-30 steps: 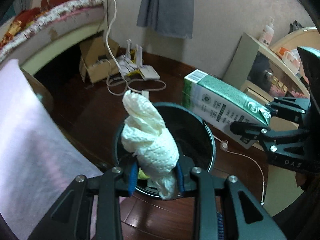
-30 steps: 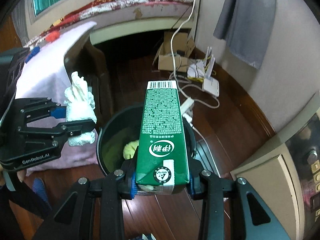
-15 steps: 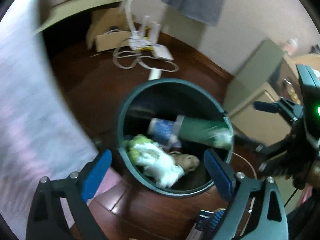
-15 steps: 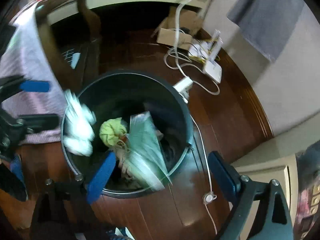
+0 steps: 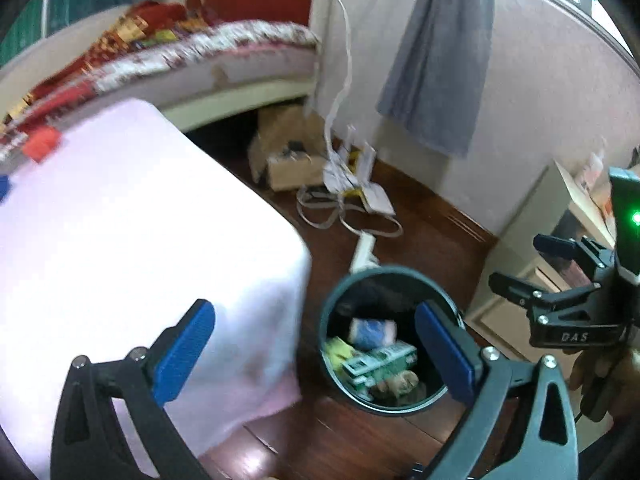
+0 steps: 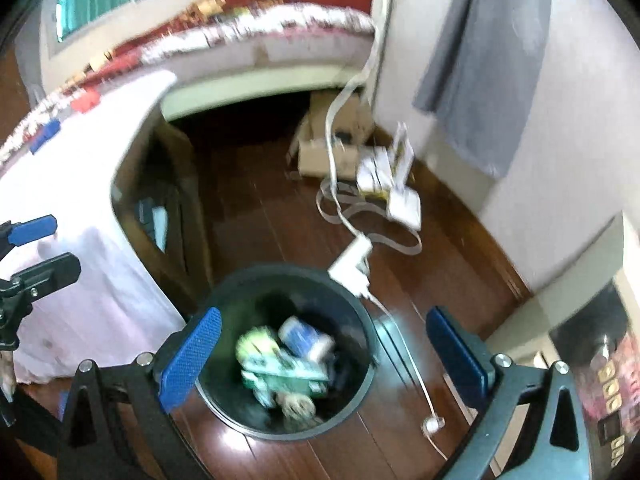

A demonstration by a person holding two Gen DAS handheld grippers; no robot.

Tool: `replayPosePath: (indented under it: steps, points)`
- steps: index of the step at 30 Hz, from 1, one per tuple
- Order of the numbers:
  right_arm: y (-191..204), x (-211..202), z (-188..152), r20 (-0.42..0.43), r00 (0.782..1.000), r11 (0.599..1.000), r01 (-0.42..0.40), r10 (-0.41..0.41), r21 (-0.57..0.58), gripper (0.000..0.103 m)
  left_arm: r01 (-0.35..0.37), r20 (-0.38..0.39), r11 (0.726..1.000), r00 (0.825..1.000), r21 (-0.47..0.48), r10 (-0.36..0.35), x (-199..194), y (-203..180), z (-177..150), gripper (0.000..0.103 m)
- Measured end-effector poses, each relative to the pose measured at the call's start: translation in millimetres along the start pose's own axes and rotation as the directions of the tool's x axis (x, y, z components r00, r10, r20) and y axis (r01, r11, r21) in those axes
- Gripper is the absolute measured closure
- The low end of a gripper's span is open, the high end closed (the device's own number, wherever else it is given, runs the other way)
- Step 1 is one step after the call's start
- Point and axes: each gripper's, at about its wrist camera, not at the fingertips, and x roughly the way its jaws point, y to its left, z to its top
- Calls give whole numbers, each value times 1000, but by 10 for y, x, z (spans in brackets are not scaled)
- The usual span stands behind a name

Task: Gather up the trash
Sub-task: 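Move both grippers back toward the blue glove and red bag, then grasp the blue glove with left gripper while right gripper grasps red bag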

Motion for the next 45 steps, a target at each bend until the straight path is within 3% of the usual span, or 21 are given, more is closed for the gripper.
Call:
replayPosePath:
  steps: [5, 14, 19, 23, 27, 30, 35, 41, 44, 45]
  points:
    - [451, -185, 377, 96, 993, 998, -61, 63, -23, 0, -79, 53, 996, 995, -31, 81, -228, 462, 142, 1]
    - [1520, -63, 930, 131, 967, 972, -205, 219, -112, 0, -224, 87, 965, 968, -135, 237, -482, 1422, 103, 1]
    - [2212, 139, 1301, 106, 936, 933, -314, 335, -172, 0, -322, 77, 926, 937, -196, 342, -564, 2163, 103, 1]
    - [2901, 369, 1752, 109, 917, 902, -346, 383, -260, 0, -408, 39, 883, 903, -231, 427, -462, 2881, 212, 2]
    - [3639, 781, 2261, 62, 913, 867, -359, 403, -346, 0, -423, -4, 858, 898, -291, 441, -328, 3593, 343, 14]
    - [4128, 1092, 2572, 24, 912, 844, -367, 409, -391, 0, -451, -17, 836, 883, -313, 470, -176, 4033, 479, 14]
    - [4822, 1620, 2994, -17, 916, 815, -365, 400, -450, 0, -455, -54, 814, 882, -362, 469, 85, 4558, 642, 14]
    - [5194, 2017, 3385, -32, 915, 810, -371, 401, -455, 1, -425, -78, 818, 899, -388, 430, 433, 4845, 865, 14]
    - [5320, 2195, 3553, -52, 917, 815, -377, 396, -439, 9, -417, -85, 820, 904, -391, 419, 586, 4935, 961, 14]
    - [5369, 2266, 3596, -62, 919, 816, -376, 389, -439, 15, -415, -92, 821, 905, -392, 414, 644, 4958, 987, 14]
